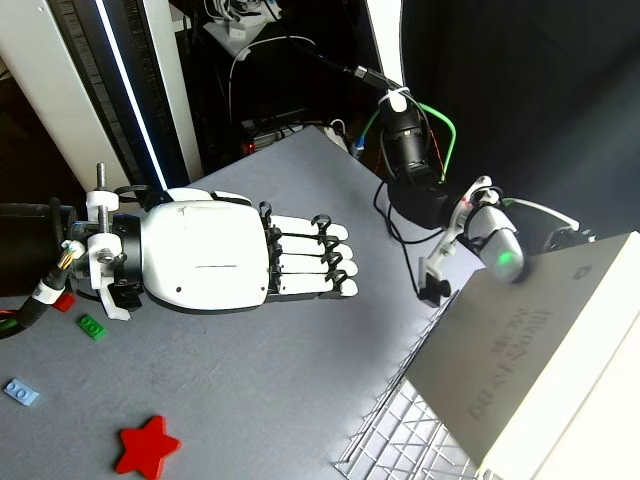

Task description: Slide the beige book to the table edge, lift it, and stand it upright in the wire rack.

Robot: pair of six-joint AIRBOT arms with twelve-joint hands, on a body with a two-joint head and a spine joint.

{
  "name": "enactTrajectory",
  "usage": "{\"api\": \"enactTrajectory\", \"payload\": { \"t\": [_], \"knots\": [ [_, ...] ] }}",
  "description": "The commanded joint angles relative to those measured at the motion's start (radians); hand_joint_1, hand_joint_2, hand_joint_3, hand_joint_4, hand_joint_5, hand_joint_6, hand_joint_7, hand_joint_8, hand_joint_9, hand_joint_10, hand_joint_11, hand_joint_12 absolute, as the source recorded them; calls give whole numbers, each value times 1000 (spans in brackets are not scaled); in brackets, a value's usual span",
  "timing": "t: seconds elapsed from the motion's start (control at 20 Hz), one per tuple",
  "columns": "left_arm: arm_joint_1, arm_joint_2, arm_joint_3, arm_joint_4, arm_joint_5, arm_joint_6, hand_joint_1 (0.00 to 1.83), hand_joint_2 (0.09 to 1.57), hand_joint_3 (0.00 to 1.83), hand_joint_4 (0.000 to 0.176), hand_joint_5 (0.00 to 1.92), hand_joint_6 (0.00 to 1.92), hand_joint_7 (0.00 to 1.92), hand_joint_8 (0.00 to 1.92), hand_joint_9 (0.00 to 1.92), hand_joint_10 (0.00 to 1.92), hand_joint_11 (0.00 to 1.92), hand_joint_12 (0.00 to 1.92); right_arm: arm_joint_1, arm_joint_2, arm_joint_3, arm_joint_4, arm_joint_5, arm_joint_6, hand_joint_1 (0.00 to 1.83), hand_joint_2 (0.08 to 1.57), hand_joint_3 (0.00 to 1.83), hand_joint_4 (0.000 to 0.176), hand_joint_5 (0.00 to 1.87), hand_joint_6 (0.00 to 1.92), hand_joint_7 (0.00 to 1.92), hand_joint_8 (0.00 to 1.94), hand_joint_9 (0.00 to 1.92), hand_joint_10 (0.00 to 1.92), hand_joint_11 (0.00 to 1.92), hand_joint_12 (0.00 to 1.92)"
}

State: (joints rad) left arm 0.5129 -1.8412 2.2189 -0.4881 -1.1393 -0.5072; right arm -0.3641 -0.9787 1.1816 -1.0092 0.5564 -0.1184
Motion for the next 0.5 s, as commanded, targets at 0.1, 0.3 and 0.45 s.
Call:
{"api": "enactTrajectory", "payload": {
  "t": [0.1, 0.3, 0.45],
  "knots": [
    [-8, -6, 13, -8, -116, -18, 846, 990, 0, 26, 332, 31, 461, 17, 440, 305, 3, 1384, 16, 3, 0, 52, 76, 3, 77, 1183, 0, 0, 45, 1, 79, 0, 80, 1, 0, 292],
    [-14, -17, 20, -8, -114, -18, 791, 928, 0, 59, 202, 2, 259, 0, 344, 31, 0, 1074, 16, 3, -1, 52, 76, 3, 91, 1181, 0, 0, 53, 2, 98, 3, 105, 7, 0, 373],
    [-17, -20, 20, -8, -113, -18, 797, 896, 0, 89, 68, 0, 92, 0, 179, 2, 0, 780, 17, 3, -1, 53, 76, 3, 85, 1180, 0, 0, 50, 0, 107, 4, 111, 7, 0, 382]
  ]
}}
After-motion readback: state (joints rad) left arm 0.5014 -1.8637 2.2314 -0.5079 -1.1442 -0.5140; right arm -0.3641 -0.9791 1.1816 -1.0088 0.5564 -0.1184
